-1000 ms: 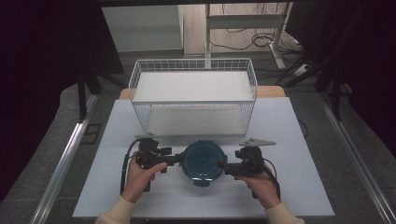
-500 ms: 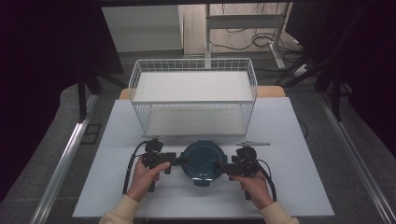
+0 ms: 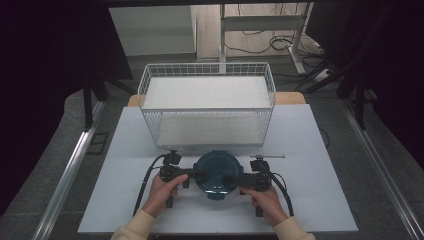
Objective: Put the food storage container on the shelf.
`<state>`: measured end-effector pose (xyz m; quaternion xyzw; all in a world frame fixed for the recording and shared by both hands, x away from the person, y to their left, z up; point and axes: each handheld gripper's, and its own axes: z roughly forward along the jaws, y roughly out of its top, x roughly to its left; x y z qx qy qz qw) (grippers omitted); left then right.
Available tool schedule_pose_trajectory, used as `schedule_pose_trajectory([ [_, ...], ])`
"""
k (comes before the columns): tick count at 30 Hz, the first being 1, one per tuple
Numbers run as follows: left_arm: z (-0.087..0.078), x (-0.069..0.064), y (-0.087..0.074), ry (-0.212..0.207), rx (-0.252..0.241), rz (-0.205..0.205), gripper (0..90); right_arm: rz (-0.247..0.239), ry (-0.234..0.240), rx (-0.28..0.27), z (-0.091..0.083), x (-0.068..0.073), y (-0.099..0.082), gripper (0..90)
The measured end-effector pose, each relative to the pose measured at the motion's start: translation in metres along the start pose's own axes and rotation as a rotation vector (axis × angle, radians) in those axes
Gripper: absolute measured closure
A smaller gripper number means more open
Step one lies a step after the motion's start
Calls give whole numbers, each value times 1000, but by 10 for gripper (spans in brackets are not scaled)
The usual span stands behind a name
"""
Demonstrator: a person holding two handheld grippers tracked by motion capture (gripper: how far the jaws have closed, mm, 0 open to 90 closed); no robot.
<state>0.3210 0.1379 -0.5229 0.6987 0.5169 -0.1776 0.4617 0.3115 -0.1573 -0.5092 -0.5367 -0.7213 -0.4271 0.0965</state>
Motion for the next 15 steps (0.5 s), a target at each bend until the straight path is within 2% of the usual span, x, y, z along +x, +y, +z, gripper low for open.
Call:
schedule_pose_trajectory([
  [3,0,-1,-1,4,-2,-12,271,25,2,2,1,2,-2,120],
  [7,-1,-3,-1,11,-4,-29,277,61,18,-11,-2,-2,-2,175],
  [12,-5,-9,-4,21,-22,-28,309,83,32,-16,-5,-4,-2,220],
  [14,-7,-12,-6,26,-26,-16,325,91,33,-20,-7,-3,-3,237],
  [15,-9,-13,-6,25,-19,5,336,96,35,-27,-8,-3,-4,245],
])
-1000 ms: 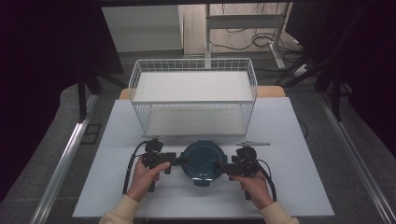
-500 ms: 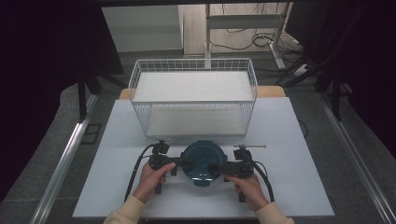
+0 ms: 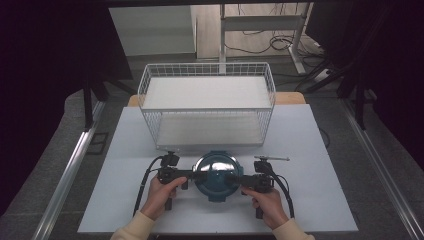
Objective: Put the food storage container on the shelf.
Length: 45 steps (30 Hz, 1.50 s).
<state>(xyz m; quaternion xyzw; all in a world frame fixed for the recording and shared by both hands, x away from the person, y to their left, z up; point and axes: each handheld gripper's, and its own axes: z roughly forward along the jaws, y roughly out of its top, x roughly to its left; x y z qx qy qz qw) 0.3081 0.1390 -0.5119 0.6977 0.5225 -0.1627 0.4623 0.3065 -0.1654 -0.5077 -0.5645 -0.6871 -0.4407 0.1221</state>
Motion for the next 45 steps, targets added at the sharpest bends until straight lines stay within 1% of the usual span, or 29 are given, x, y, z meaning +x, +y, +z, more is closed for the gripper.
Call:
schedule_pose_trajectory([
  [4,-4,-5,-2,1,-12,15,375,3,4,-27,-5,1,-2,276],
  [6,-6,-9,-4,8,-18,26,382,-13,3,-34,-7,3,-4,283],
  [8,-9,-11,-5,9,-27,35,392,-15,5,-42,-9,4,-5,297],
  [10,-11,-12,-6,5,-36,36,405,-34,7,-50,-11,6,-6,308],
  [11,-12,-12,-6,4,-36,45,410,-40,6,-55,-12,7,-6,313],
  [14,-15,-14,-6,4,-37,59,412,-92,-2,-67,-14,12,-6,315],
  [15,-16,-15,-6,3,-41,66,412,-98,-2,-72,-14,14,-6,315],
  [20,-24,-25,-5,16,-62,112,416,-147,11,-91,-20,20,-5,316],
  [28,-35,-41,-5,19,-94,164,415,-220,10,-132,-32,34,-4,317],
  [37,-48,-60,-4,33,-135,228,416,-284,20,-176,-46,50,-2,317],
  [39,-51,-62,-4,33,-139,236,416,-302,18,-187,-48,53,-1,317],
  [40,-51,-62,-4,33,-139,236,416,-302,18,-187,-48,53,-1,317],
  [41,-53,-64,-4,31,-146,243,416,-315,15,-193,-51,56,-1,317],
  [45,-55,-67,-3,36,-151,257,415,-327,16,-198,-53,59,-1,317],
])
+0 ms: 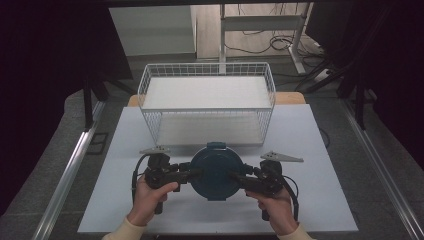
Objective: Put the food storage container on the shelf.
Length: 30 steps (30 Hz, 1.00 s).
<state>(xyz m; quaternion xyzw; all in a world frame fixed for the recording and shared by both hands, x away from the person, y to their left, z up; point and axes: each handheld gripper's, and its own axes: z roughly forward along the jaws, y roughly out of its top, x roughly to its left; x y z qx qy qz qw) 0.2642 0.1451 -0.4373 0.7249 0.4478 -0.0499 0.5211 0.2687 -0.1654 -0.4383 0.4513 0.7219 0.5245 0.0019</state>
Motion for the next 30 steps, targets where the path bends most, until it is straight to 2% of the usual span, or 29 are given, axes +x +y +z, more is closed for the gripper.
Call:
schedule_pose_trajectory([
  [10,-9,-6,5,-2,-23,32,409,-65,-6,-14,-5,12,6,320],
  [19,-24,-14,21,10,-73,81,407,-133,-1,-46,-11,25,26,323],
  [26,-26,-10,38,27,-98,73,405,-148,14,-49,-4,21,47,324],
  [30,-26,-7,46,18,-106,72,405,-161,10,-45,-2,21,59,323],
])
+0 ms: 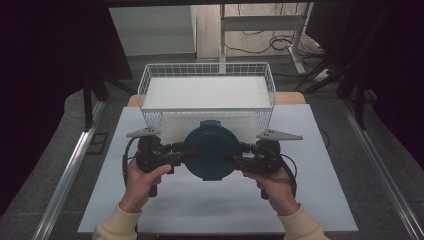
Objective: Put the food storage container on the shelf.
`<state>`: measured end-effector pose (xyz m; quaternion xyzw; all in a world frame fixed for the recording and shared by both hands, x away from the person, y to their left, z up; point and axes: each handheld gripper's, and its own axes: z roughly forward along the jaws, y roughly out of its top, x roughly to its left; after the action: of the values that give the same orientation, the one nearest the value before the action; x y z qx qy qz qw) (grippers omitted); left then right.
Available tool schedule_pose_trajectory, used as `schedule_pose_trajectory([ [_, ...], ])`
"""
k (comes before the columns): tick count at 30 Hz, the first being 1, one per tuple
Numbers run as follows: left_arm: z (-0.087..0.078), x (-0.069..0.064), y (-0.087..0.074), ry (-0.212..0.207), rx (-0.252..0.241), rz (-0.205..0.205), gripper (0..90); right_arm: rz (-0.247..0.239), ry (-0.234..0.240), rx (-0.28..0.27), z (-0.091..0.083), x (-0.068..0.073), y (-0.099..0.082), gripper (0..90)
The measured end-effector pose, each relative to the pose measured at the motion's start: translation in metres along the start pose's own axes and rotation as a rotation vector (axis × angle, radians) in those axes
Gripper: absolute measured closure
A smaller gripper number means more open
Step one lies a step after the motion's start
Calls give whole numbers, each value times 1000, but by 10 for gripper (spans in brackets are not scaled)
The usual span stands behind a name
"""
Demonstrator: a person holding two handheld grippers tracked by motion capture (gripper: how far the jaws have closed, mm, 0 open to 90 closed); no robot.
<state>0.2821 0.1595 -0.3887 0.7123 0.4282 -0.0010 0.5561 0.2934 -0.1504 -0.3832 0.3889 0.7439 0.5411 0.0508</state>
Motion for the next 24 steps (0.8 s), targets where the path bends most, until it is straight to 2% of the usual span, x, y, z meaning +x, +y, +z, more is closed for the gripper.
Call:
schedule_pose_trajectory([
  [4,1,1,7,-11,-1,-7,405,-8,-8,2,-2,0,8,325],
  [10,5,-1,19,-13,-4,14,405,-7,-13,-7,-5,-3,18,325],
  [21,12,-2,34,-20,-4,16,405,-7,-18,-12,-10,-11,31,328],
  [24,13,-1,46,-28,-13,26,406,-17,-24,-30,-11,-13,41,329],
])
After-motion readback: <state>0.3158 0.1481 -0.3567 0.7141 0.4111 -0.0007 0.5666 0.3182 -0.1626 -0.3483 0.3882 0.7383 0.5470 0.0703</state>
